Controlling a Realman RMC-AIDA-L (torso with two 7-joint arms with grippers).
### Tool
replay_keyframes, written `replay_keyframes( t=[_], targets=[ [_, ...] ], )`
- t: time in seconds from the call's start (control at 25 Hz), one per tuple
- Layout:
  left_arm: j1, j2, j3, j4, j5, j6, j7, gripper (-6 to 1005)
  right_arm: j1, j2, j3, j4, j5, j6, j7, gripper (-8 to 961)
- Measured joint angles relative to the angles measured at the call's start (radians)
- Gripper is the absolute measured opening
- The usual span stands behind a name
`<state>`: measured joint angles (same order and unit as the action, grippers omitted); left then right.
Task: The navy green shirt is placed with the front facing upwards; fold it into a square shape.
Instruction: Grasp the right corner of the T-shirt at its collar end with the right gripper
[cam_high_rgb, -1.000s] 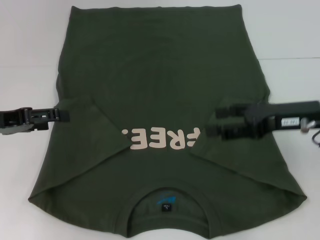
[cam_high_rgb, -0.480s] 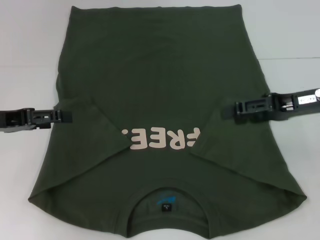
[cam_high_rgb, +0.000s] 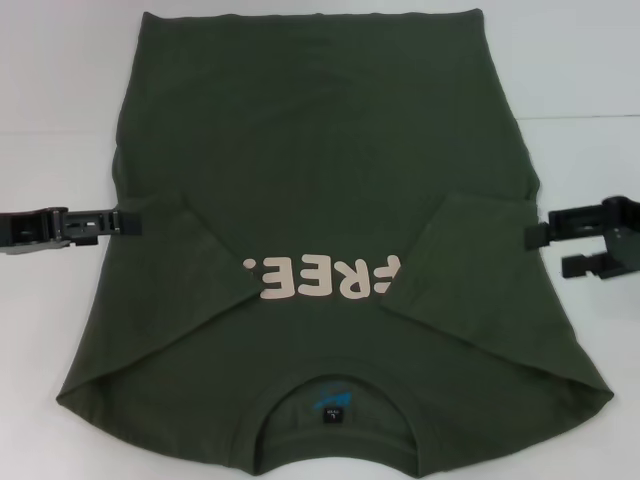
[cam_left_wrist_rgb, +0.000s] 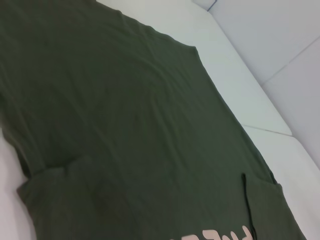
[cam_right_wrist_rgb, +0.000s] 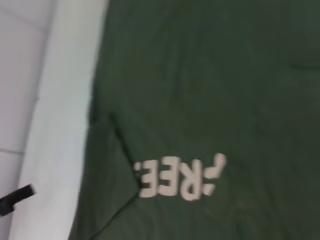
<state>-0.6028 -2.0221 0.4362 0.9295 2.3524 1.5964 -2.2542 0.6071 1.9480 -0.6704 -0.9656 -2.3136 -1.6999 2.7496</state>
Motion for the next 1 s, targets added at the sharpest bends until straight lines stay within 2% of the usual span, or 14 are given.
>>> replay_keyframes(
  t=[0.24,0.4,0.72,1.0],
  targets=[
    [0.004,-0.005,-0.006,0.000,-0.003,-0.038,0.017,950,-0.026,0.023,0.018,0.045,-0.001,-0.005,0.072,859],
    [0.001,-0.007,-0.006,-0.006,-0.006,-0.052,0.032,950,-0.043,0.030,0.036,0.059,-0.017,-0.018,0.115,887],
    [0.000,-0.009,0.000,-0.015,-0.016,-0.063,0.040,950,-0.083,0.011,0.036,0.047,-0.137,-0.024,0.140,882],
    [0.007,-0.010,0.001,-0.029,-0.016,-0.071,0.054,950,-0.081,0.008,0.026,-0.003,-0.231,-0.056,0.140,883]
  ],
)
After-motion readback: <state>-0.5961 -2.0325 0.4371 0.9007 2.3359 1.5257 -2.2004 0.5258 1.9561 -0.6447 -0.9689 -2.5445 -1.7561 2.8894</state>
